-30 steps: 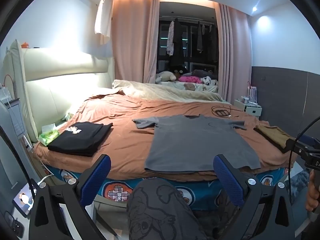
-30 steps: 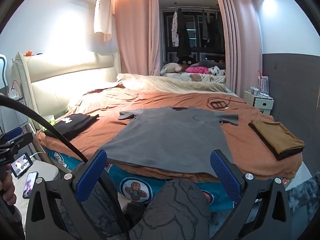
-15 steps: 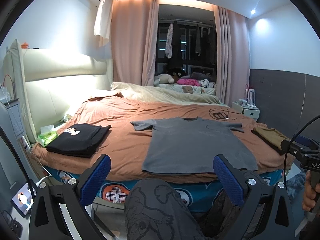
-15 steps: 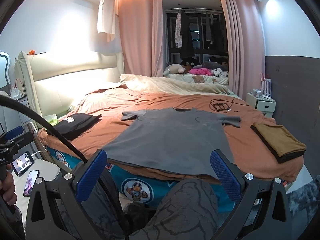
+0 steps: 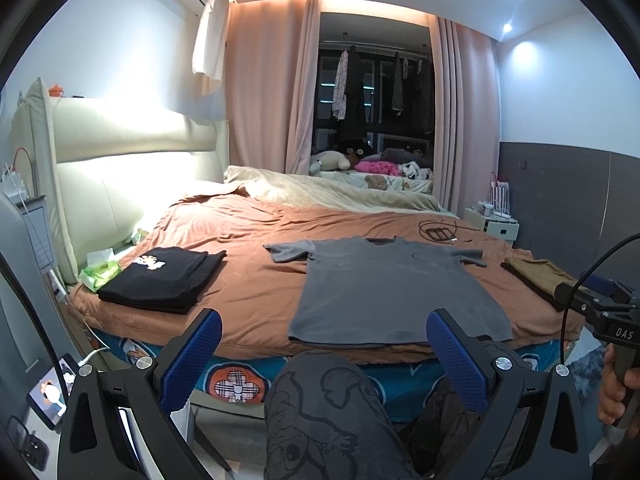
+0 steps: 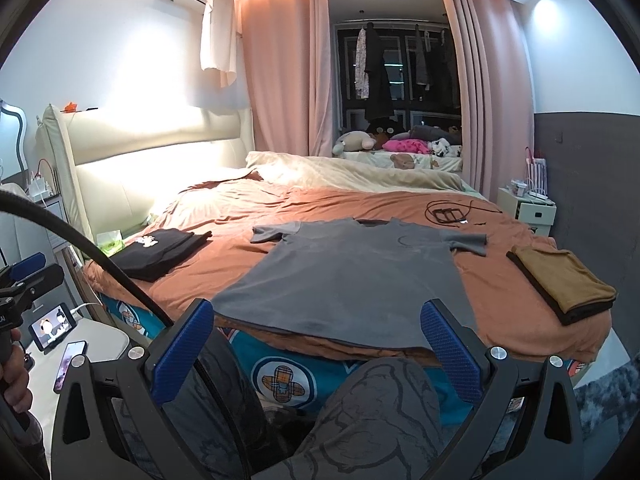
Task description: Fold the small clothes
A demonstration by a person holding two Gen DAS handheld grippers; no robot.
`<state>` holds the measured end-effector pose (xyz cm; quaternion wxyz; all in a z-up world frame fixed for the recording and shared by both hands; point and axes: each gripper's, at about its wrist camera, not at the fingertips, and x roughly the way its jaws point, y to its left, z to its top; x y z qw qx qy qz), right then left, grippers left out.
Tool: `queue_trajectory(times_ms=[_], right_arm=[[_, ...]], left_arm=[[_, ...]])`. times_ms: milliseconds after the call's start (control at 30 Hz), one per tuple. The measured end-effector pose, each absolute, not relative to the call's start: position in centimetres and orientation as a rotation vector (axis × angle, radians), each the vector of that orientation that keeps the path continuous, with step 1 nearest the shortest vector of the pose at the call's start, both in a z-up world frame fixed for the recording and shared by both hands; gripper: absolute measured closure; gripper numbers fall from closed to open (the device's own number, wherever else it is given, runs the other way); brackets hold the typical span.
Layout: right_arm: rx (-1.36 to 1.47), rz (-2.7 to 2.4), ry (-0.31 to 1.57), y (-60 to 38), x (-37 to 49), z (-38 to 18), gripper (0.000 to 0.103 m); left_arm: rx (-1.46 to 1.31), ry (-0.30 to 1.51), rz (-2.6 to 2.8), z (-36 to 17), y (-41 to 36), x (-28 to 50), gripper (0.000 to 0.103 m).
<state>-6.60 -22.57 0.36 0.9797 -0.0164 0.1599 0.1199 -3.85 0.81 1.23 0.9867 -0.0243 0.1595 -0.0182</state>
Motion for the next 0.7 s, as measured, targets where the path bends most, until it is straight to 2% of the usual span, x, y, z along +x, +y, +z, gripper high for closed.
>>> queue_trajectory(times_ms=[700], right_arm=[[-0.038,0.243,0.308,-21.8,-6.13,0.22,0.0]], left_arm=[[-0.038,0.307,-0.05,1.81,0.77,-3.54,0.0]])
